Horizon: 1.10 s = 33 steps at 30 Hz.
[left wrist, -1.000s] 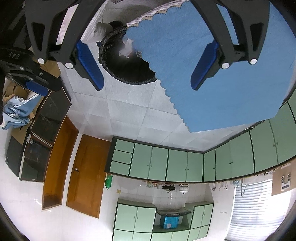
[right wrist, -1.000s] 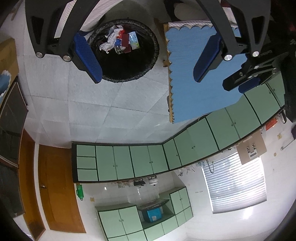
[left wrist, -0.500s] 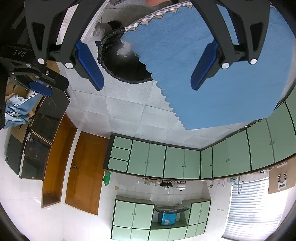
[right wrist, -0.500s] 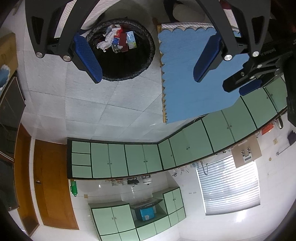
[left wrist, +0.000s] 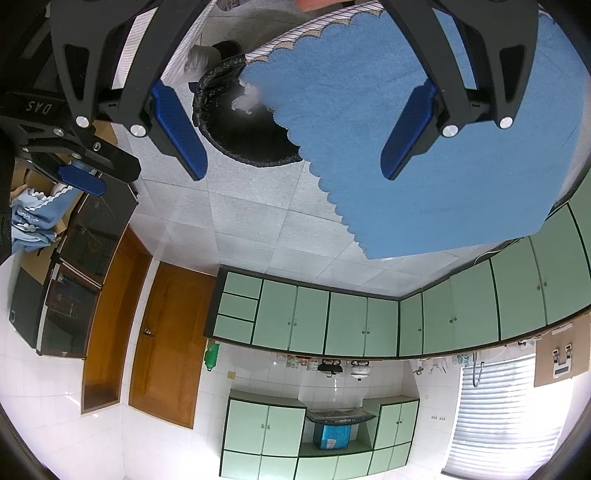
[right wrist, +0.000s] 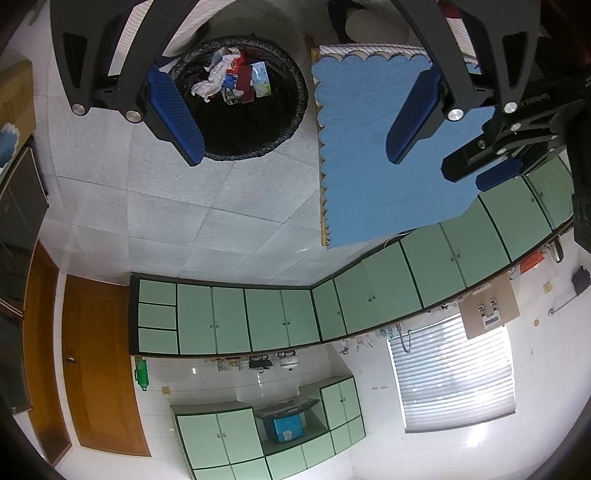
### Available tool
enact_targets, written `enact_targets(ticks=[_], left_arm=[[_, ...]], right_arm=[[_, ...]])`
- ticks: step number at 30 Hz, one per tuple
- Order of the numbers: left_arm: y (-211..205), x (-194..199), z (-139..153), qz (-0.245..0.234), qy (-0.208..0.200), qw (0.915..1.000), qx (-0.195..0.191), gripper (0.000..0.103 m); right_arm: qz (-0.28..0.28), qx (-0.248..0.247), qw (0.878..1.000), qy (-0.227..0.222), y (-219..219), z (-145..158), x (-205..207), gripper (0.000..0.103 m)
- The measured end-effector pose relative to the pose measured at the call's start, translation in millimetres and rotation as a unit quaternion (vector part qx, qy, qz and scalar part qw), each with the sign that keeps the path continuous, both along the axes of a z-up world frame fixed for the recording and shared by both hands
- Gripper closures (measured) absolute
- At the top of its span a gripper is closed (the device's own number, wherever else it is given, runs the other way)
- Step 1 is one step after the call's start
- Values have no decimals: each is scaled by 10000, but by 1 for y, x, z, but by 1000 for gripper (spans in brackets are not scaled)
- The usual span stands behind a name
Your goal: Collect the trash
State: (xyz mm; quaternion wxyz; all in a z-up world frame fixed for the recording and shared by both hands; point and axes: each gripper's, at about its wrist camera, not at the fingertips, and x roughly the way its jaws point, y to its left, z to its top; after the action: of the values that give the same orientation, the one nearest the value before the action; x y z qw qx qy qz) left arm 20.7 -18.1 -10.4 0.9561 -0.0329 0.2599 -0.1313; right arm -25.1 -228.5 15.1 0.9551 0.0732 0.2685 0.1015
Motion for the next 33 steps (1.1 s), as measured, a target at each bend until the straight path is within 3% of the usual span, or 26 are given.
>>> enact_targets(ticks=[33], left_arm=[[2, -1, 2, 29, -36, 10000, 33, 11]], right_arm=[[52, -23, 10000, -39, 6, 1, 0, 6]])
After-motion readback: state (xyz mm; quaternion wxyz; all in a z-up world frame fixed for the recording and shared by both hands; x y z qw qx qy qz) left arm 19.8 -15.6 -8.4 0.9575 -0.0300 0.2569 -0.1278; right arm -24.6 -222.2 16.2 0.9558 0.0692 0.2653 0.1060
